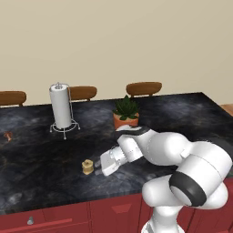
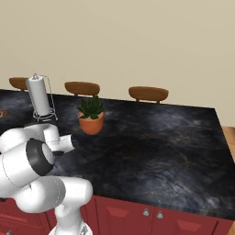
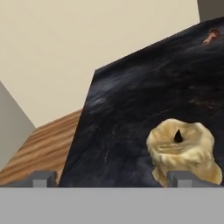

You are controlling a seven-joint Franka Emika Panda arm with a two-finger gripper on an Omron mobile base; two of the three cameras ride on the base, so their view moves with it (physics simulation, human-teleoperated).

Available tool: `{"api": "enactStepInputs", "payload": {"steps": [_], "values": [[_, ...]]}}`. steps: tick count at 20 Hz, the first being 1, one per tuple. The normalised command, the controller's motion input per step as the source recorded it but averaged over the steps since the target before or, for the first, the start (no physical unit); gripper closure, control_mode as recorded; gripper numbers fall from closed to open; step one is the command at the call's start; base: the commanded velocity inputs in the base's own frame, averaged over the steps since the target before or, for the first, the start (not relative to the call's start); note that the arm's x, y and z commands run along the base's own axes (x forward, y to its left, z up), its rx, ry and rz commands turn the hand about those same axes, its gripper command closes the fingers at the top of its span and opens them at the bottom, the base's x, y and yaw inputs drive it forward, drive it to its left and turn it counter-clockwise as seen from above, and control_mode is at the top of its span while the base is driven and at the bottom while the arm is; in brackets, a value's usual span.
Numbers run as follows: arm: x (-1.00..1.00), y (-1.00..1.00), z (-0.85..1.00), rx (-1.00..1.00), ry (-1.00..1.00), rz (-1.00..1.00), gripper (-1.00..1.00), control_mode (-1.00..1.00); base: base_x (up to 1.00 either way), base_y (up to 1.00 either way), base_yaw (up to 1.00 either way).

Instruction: Pick the candle and candle from the dining table and place them in the open cabinet. Close the cabinet after placing the objects.

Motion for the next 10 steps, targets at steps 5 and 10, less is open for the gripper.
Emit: {"api": "enactStepInputs", "payload": {"steps": [5,10], "values": [[0.01,0.03,-0.02,0.0,-0.08,-0.03,-1.0,-1.0,0.0,0.0,0.0],[0.02,0.02,-0.03,0.0,-0.07,-0.04,-1.0,-1.0,0.0,0.0,0.0]]}}
